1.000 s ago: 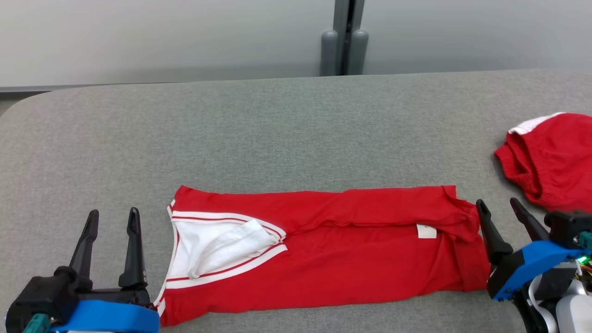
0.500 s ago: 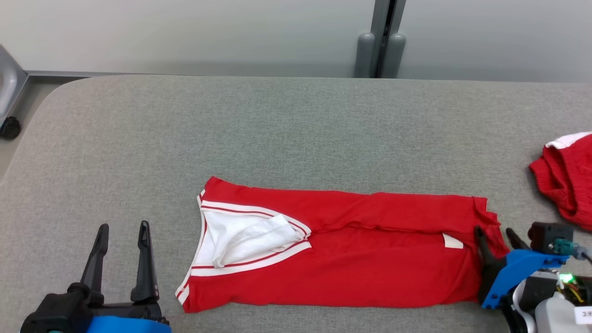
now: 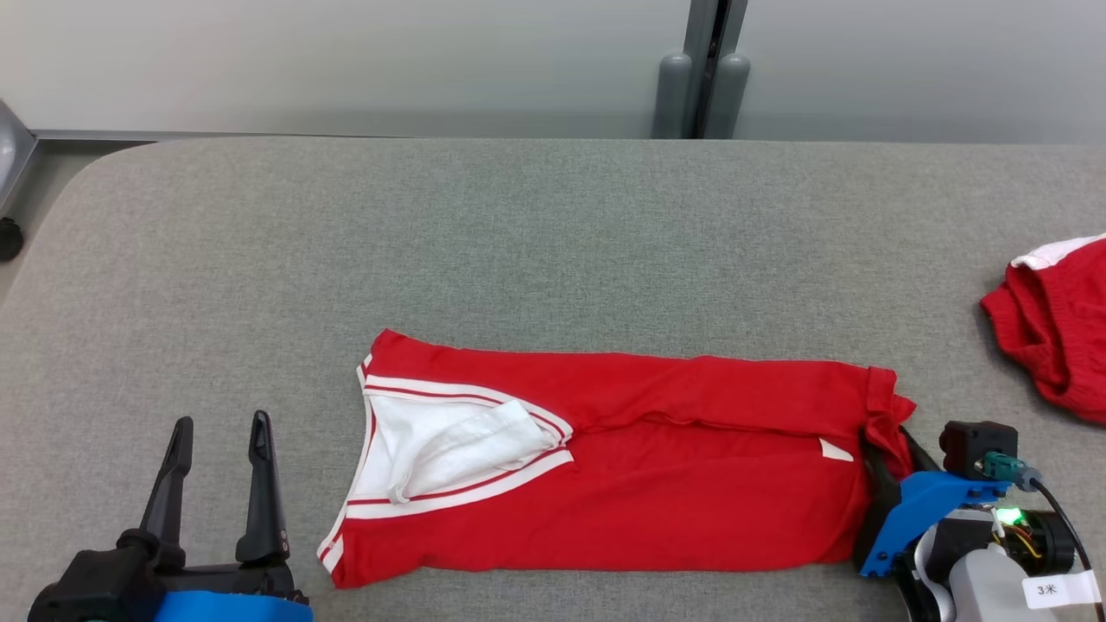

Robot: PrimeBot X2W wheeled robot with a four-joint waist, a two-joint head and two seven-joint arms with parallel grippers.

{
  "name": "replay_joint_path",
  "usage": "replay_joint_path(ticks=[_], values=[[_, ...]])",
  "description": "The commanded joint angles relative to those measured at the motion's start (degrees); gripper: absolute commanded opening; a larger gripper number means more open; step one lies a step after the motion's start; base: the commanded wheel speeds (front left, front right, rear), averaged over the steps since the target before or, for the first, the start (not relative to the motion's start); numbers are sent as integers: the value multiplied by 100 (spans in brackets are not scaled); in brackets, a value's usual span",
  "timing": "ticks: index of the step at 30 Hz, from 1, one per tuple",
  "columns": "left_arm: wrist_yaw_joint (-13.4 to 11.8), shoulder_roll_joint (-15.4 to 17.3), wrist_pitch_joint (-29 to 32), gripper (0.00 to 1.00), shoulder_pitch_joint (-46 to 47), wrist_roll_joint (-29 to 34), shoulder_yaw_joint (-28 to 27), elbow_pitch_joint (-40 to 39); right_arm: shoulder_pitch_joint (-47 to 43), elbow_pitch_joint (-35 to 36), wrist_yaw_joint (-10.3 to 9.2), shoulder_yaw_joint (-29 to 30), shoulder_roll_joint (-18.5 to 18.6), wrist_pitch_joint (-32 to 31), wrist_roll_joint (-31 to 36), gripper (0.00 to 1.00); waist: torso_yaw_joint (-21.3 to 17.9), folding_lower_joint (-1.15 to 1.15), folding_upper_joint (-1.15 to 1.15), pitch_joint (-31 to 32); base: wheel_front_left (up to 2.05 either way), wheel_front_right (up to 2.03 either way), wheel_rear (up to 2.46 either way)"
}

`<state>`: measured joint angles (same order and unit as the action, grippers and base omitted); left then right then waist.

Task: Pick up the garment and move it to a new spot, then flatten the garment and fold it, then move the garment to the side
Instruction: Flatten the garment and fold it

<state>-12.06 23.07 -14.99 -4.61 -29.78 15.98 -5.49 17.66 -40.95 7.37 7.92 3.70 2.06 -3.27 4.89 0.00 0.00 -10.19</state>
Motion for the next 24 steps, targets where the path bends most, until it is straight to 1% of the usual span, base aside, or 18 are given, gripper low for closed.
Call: replay_joint_path(ticks=[1, 7, 12, 13, 16, 19, 22, 24], values=[[13, -8, -25, 100, 17, 49, -28, -16, -25, -320, 19, -87, -128, 38, 5, 0, -57, 0, 0, -11, 0, 0, 0], [23, -23, -25, 100, 42, 109, -52, -49, 242, -215, 5, 491, 17, 478, 220, 0, -240, 0, 0, -25, 0, 0, 0], [37, -39, -25, 100, 28, 121, -52, -47, 169, 118, 8, 867, 168, 475, 265, 0, -422, 0, 0, -28, 0, 0, 0], [37, -39, -25, 100, 28, 121, -52, -47, 169, 118, 8, 867, 168, 475, 265, 0, -422, 0, 0, -28, 0, 0, 0], [41, -31, -25, 100, 38, 136, -37, -31, 94, 412, 8, 974, 273, 369, 228, 0, -534, 0, 0, -36, 0, 0, 0], [51, -44, -26, 100, 89, 145, -6, -20, 26, 760, 8, 961, 327, 217, 171, 0, -616, 0, 0, -40, 0, 0, 0], [68, -53, -26, 100, 128, 155, 26, 13, -58, 1182, 10, 789, 272, 26, 32, 0, -653, 0, 0, -27, 0, 0, 0], [76, -61, -26, 100, 150, 157, 42, 34, -133, 1489, 13, 575, 201, -137, -177, 0, -655, 0, 0, -7, 0, 0, 0]])
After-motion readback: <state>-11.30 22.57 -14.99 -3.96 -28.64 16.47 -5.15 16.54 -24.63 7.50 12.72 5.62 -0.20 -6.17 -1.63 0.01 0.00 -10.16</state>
